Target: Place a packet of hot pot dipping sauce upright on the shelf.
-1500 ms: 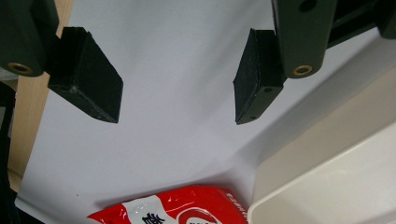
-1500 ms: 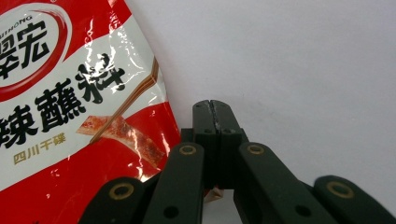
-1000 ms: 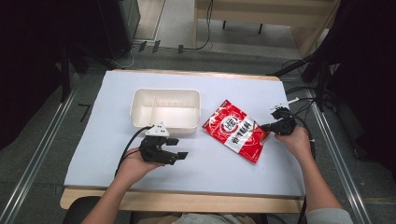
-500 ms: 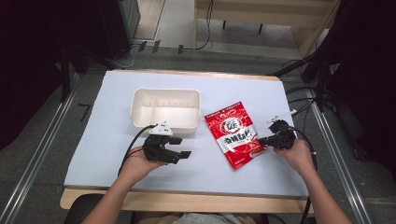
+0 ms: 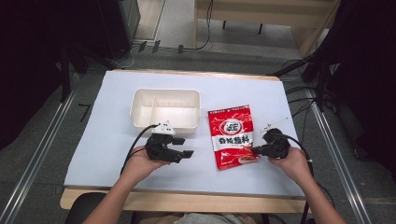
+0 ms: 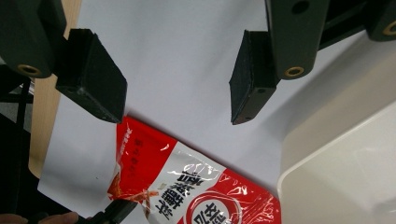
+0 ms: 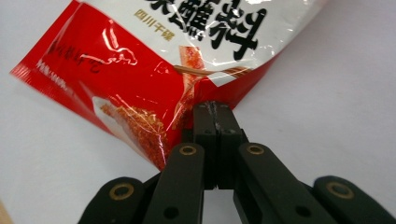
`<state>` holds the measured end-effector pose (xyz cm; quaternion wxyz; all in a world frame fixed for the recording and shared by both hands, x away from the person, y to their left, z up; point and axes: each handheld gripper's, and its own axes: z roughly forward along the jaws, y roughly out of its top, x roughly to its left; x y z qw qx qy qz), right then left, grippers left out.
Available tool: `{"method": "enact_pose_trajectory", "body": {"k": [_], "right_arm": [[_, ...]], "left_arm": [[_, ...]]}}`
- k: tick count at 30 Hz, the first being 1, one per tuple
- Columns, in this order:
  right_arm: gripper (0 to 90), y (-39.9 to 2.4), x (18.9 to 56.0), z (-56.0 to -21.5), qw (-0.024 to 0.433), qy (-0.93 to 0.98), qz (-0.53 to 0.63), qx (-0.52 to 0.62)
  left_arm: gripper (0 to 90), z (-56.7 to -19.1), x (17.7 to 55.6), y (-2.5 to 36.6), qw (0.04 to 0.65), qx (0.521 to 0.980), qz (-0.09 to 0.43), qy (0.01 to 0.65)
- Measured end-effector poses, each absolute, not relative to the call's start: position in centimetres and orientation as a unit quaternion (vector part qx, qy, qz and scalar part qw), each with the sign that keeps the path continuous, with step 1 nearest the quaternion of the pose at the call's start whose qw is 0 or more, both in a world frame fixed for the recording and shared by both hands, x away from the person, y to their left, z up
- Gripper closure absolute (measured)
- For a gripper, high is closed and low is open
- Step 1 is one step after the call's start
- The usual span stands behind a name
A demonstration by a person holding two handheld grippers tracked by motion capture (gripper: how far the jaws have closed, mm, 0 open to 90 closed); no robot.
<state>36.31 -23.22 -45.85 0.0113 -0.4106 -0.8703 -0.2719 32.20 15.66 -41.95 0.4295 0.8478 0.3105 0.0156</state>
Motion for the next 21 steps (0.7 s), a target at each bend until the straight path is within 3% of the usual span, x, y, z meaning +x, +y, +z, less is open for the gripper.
{"method": "enact_pose_trajectory", "body": {"k": [13, 19, 21], "right_arm": [[90.0, -21.4, 35.8, -45.9, 0.037, -0.876, -0.29, -0.383], [90.0, -20.6, 35.5, -45.8, 0.036, -0.878, -0.295, -0.375], [90.0, -20.7, 35.5, -45.3, 0.024, -0.88, -0.292, -0.373]], "left_arm": [[39.3, -42.1, 32.5, 14.5, 0.426, 0.849, 0.015, 0.312], [50.3, -42.0, 32.6, 13.5, 0.426, 0.845, 0.018, 0.322], [61.8, -41.8, 32.5, 13.2, 0.419, 0.848, 0.019, 0.324]]}}
